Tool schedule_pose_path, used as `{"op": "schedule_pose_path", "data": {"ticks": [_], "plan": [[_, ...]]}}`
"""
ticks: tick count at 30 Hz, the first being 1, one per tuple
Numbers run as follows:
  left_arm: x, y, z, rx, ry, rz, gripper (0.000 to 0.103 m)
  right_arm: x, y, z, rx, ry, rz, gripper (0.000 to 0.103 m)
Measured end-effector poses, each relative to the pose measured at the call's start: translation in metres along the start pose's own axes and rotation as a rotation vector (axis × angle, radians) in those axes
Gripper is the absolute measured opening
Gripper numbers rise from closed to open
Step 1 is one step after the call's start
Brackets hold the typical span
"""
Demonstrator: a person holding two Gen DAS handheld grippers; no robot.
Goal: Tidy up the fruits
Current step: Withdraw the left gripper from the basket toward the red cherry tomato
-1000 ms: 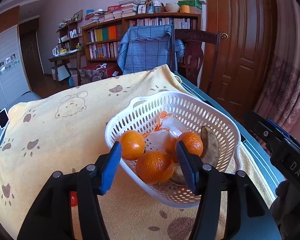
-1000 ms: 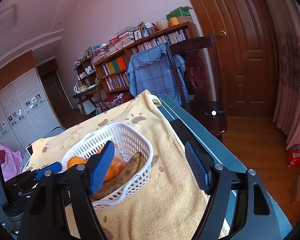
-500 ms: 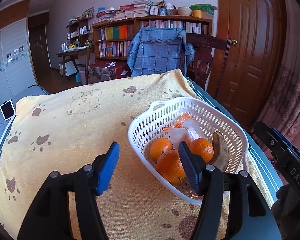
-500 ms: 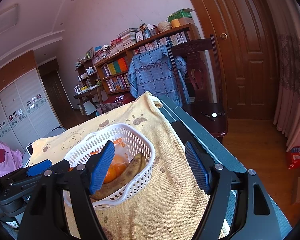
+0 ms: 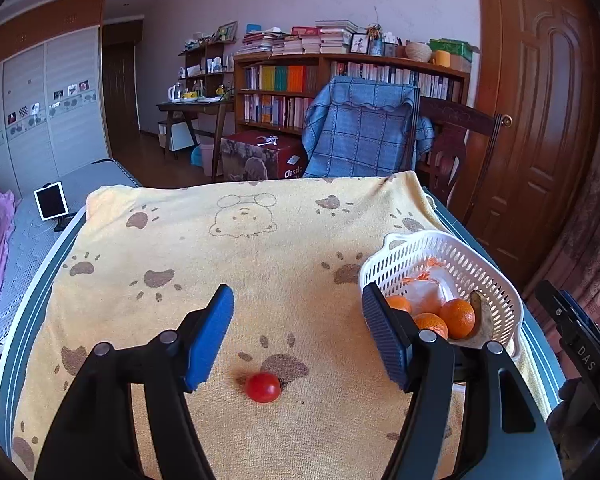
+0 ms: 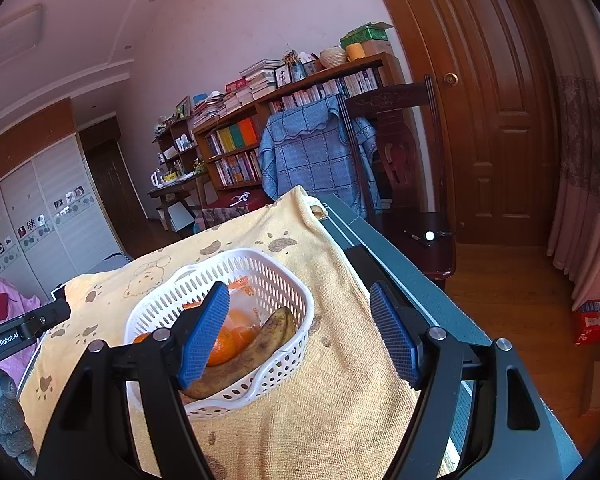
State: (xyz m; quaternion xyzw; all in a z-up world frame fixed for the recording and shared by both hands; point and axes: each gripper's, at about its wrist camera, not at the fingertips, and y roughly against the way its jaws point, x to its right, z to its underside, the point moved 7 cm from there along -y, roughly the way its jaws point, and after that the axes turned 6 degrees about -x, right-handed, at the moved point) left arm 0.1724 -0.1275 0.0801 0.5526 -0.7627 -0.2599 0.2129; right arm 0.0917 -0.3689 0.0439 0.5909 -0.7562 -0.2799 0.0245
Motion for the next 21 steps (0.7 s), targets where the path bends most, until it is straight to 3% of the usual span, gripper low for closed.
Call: {"op": "schedule_pose_path", "data": {"ticks": [21], "plan": [[-0.067,0.03,0.046,-0.047,0.084,-0.089,0.067,-0.007,0.005,-0.001,0.025,0.035,-0.002,0.075]]}}
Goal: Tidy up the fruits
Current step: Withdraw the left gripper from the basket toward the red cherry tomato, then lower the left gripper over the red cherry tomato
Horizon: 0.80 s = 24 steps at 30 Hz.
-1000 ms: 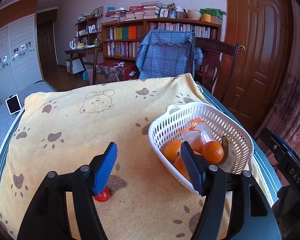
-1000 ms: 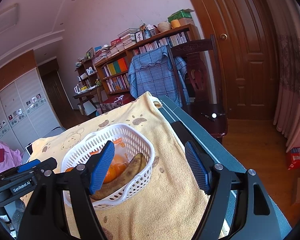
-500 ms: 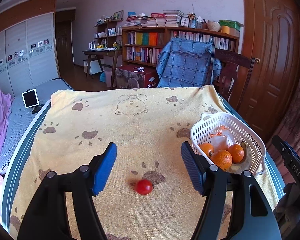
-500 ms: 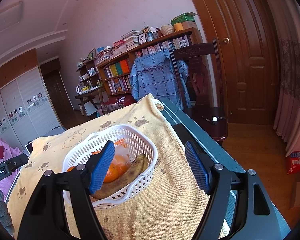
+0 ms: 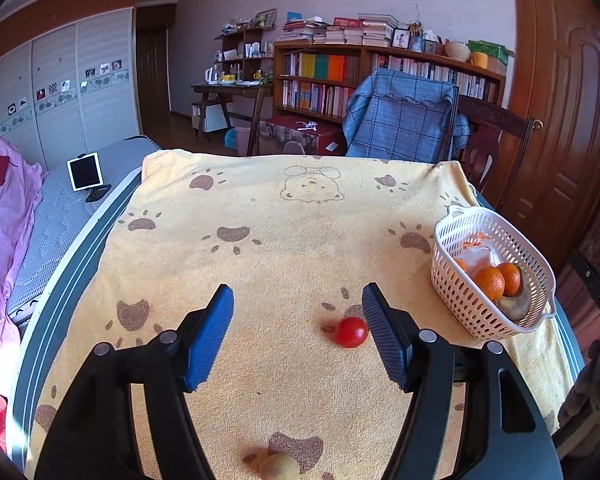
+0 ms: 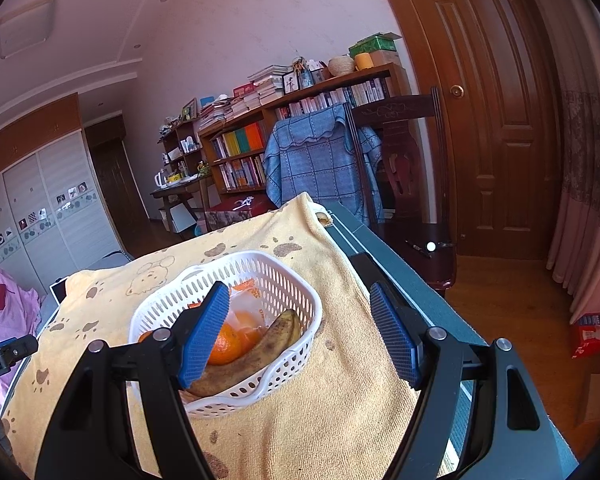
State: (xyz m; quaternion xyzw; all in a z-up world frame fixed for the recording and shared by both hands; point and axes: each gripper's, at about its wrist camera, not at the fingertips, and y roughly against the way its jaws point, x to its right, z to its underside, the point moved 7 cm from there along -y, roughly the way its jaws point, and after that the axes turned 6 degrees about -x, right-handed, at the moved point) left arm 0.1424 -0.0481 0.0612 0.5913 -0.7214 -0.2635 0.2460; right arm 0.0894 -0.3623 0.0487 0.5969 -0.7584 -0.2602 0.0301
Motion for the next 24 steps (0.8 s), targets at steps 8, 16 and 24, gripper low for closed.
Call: {"op": "schedule_pose_path", "data": {"ticks": [8,16,24], "plan": [[-0.025,-0.006,0.02,-0.05,0.058,-0.016,0.067,-0.002,0.001,0.001,0.003,0.024,0.0,0.075],[-0.003,-0.025,0.025,-0.111,0.035,0.019,0.067,-0.004,0.001,0.003,0.007,0.036,-0.002,0.075],[0.032,-0.052,0.027,-0.175,-0.034,0.038,0.066,-0.006,0.002,0.003,0.009,0.039,-0.009,0.075]]}}
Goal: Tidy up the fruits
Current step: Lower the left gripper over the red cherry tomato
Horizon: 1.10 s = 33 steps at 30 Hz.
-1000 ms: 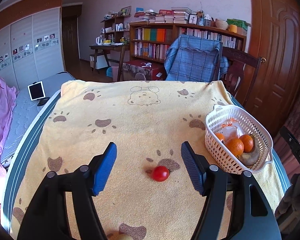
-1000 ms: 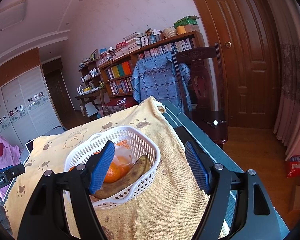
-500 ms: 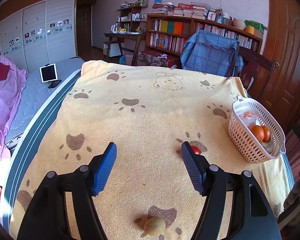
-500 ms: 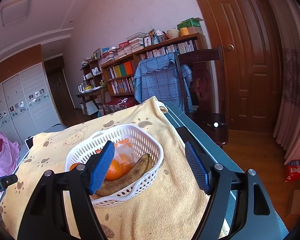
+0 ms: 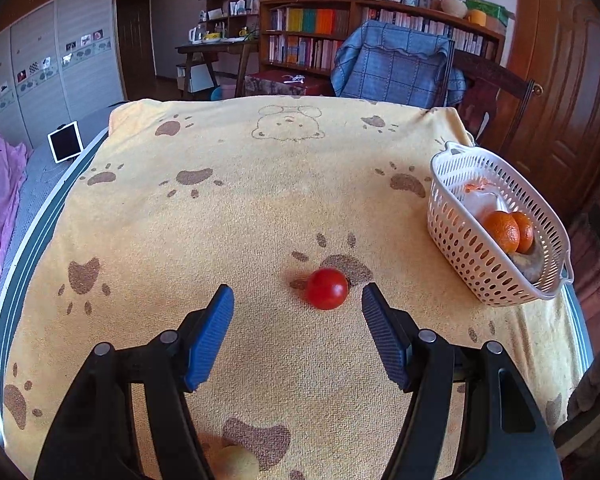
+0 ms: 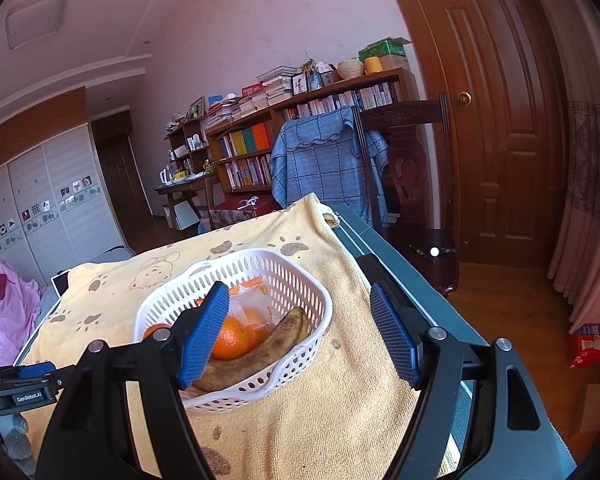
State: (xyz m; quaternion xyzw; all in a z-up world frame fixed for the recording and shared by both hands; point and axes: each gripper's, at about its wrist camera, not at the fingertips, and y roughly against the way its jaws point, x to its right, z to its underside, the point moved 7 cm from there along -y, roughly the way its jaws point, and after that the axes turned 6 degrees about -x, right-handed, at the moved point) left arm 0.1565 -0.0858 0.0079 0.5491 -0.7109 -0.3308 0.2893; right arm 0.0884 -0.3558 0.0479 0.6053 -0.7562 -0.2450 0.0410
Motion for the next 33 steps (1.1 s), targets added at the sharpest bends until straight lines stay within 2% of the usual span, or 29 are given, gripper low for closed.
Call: {"op": "schedule_pose_path", "data": {"ticks": [7,16,18,21,22,33], "plan": [[0.02,-0.027,-0.006,-0.062,-0.056,-0.016,0.065,-0.003,0.0,0.0,-0.002,0.006,-0.009,0.075],[0.027,-0.051,-0.008,-0.121,-0.072,-0.027,0.054,-0.005,-0.001,0.001,-0.004,0.011,-0.014,0.075],[0.026,-0.055,-0.009,-0.132,-0.064,-0.019,0.046,-0.007,-0.001,0.002,-0.004,0.013,-0.016,0.075],[0.021,-0.061,-0.01,-0.147,-0.044,-0.015,0.039,-0.008,-0.001,0.002,-0.003,0.016,-0.017,0.075],[0.02,-0.062,-0.009,-0.147,-0.039,-0.016,0.037,-0.008,-0.001,0.002,-0.003,0.016,-0.017,0.075],[0.004,-0.045,-0.008,-0.1,0.028,0.022,0.036,-0.009,-0.001,0.003,-0.004,0.019,-0.017,0.075]]}}
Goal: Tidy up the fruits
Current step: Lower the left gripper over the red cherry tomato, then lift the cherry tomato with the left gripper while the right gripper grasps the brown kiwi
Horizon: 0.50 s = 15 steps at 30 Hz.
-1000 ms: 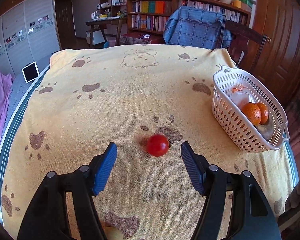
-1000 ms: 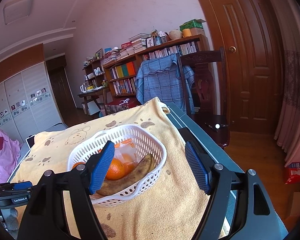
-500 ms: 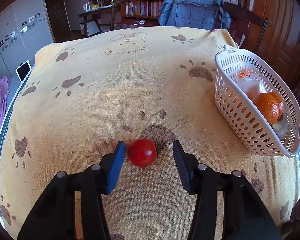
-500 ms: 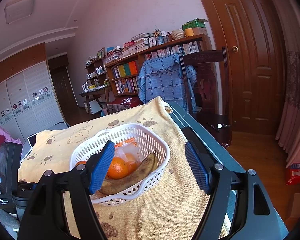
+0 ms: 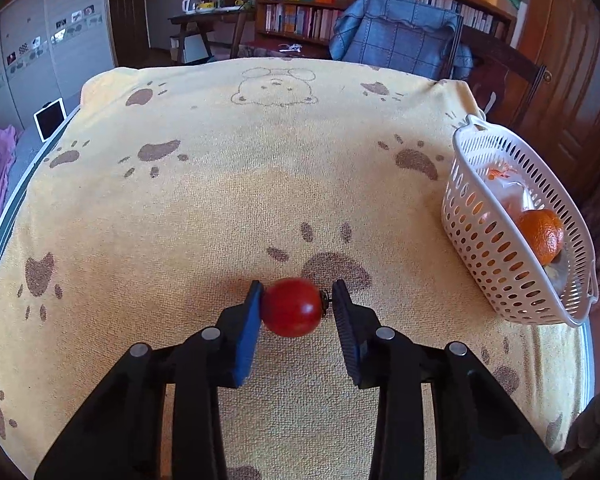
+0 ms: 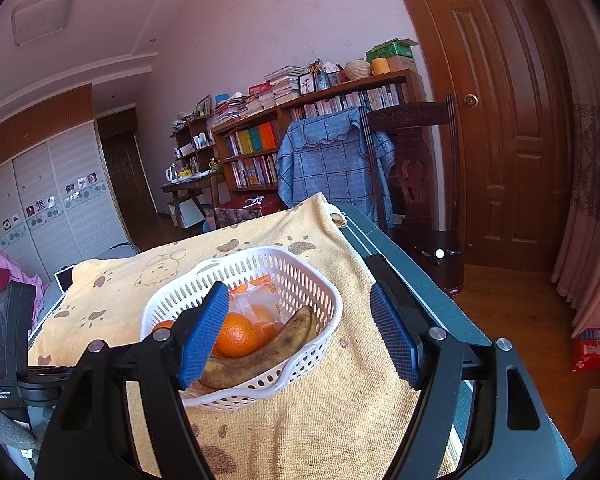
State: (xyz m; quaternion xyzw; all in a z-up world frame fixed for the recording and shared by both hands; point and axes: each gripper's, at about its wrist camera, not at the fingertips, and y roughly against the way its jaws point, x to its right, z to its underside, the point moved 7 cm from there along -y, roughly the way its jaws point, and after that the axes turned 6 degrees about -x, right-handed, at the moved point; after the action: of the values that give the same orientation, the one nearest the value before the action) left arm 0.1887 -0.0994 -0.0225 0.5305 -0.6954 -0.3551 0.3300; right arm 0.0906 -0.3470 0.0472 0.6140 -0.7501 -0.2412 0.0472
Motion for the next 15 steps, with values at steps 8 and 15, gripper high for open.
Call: {"op": "schedule_pose_path", "data": {"ticks": [8,15], "plan": [[-0.024,0.042,0.0,0.092,0.053,-0.029,0.036,-0.005,0.003,0.0,0.003,0.023,-0.003,0.075],[-0.062,0.07,0.019,0.167,0.119,-0.133,0.036,-0.014,0.002,0.003,0.006,0.079,-0.006,0.075]]}}
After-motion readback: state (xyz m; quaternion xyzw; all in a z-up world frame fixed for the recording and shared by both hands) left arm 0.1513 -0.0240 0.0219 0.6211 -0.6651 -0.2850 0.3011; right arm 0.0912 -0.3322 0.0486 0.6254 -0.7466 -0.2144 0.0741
